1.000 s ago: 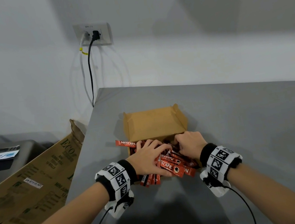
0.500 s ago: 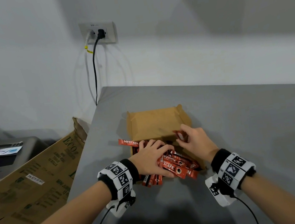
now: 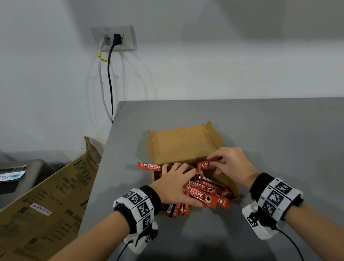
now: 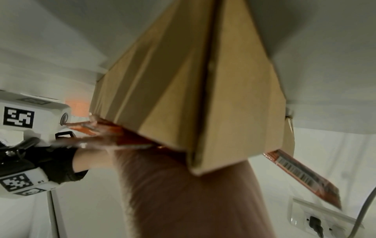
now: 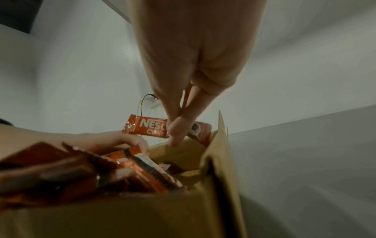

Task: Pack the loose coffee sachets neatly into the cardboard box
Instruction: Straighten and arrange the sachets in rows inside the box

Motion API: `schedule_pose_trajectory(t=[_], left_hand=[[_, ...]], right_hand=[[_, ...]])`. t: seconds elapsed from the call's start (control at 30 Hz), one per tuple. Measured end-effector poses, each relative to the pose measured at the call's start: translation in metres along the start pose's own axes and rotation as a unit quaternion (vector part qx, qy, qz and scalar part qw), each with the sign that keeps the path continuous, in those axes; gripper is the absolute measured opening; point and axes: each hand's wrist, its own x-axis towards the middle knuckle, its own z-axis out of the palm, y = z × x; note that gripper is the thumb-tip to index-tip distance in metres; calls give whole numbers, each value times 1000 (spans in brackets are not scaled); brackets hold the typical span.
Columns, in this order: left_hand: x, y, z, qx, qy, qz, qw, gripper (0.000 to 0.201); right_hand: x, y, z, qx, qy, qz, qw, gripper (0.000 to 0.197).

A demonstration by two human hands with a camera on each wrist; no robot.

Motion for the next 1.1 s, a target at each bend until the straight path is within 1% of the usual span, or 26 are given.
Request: schedule_pose_trajectory(t=[0.1, 0.27, 0.4, 0.47, 0.57, 0.7, 0.77, 0.87, 1.0, 1.1], left_hand=[[0, 0, 0, -10, 2, 3, 1000, 86], [0, -1, 1, -23, 12, 11, 1000, 86], [0, -1, 1, -23, 13, 12, 1000, 85], [0, -1, 1, -21, 13, 12, 1000, 83], [0, -1, 0, -19, 14, 11, 1000, 83], [0, -1, 1, -14, 12, 13, 1000, 85], [1, -1, 1, -15, 10, 13, 1000, 85], [2, 0, -1, -11, 2, 8, 1000, 85], [1, 3, -3, 0, -6, -2, 1000, 84], [1, 3, -2, 3, -6, -6, 1000, 84]], right_hand=[[2, 2, -3, -55, 3, 1, 998, 14], [6, 3, -5, -79, -5, 15, 997, 11], [10, -2, -3, -129, -30, -10, 991, 12], [13, -6, -2, -185, -43, -34, 981, 14], [20, -11, -3, -276, -40, -55, 959, 16], [22, -13, 4, -332, -111, -58, 935, 17], [20, -11, 6, -332, -129, -59, 933, 18], [18, -9, 5, -330, -137, -59, 932, 22], [19, -15, 4, -336, -135, -54, 931, 20], [18, -19, 5, -321, -156, -44, 933, 19]])
